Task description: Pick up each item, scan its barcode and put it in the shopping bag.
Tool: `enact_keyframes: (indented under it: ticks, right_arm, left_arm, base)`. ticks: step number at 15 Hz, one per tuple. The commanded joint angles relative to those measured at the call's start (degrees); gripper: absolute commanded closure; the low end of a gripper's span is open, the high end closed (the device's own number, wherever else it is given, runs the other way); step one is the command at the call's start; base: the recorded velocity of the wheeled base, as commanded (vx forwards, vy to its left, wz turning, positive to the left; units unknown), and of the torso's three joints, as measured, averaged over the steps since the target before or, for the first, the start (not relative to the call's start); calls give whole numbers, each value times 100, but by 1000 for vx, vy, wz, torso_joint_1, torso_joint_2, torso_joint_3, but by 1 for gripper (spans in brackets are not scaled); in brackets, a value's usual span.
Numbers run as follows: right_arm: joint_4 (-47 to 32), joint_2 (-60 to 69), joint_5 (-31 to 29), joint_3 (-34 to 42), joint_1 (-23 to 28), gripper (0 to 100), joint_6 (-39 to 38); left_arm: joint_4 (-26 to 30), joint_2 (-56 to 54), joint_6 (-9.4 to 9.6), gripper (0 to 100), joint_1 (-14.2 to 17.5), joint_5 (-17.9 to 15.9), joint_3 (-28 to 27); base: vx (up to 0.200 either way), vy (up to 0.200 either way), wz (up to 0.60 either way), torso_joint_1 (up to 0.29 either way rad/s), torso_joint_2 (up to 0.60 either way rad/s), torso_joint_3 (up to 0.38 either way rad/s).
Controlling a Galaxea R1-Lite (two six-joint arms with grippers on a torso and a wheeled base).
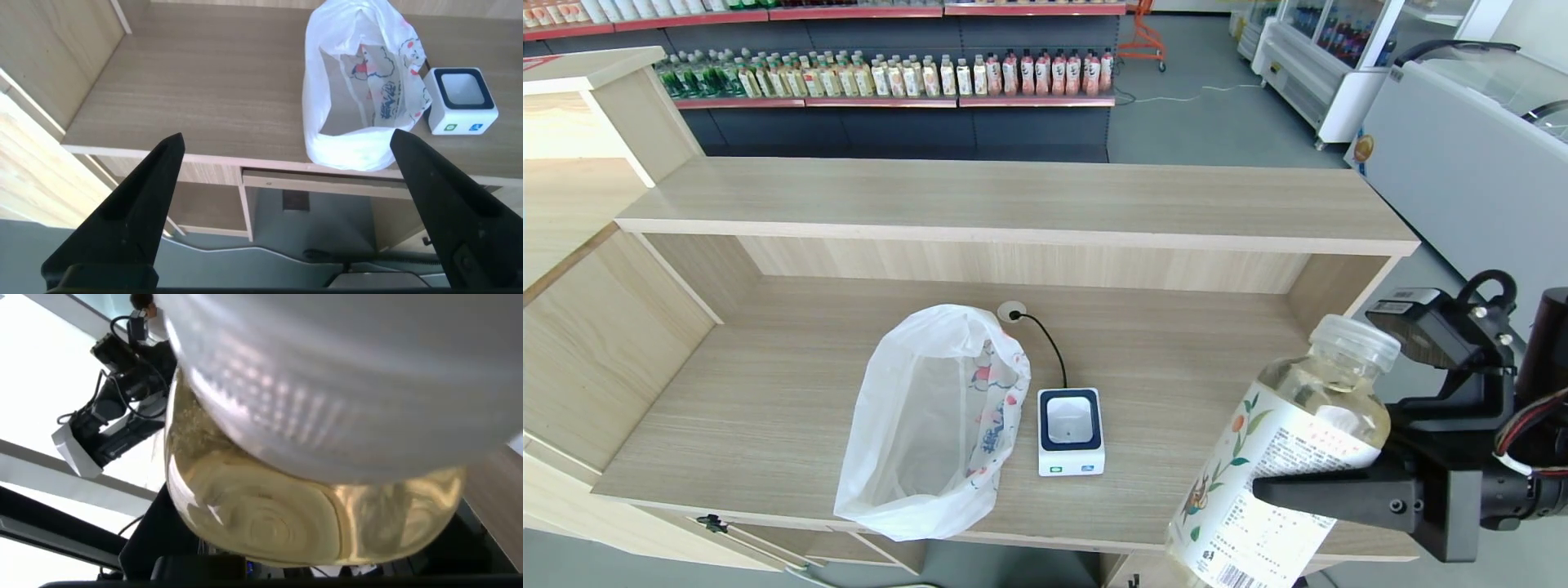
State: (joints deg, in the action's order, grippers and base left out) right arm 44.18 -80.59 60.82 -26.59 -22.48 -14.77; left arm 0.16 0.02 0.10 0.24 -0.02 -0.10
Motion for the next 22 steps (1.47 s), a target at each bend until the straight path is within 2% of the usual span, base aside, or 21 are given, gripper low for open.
enact_keyframes:
  ticks: [1,5,11,22]
  right_arm:
    - [-6,8,18,-4,-72,100,-61]
    - [-41,8,27,13,-213,100,-78]
    - [-647,281,0,4,-151,100,-69]
    - [-656,263,-17,13,-151,100,-52]
  left_arm:
    - [2,-2,-1,0,2,2,1]
    - [2,-2,-1,0,2,2,1]
    - [2,-2,-1,0,2,-6,1]
    - [2,-2,-1,0,2,2,1]
  base:
    - [0,0,0,0,0,0]
    - [0,0,0,0,0,0]
    - [0,0,0,0,0,0]
    - [0,0,0,0,0,0]
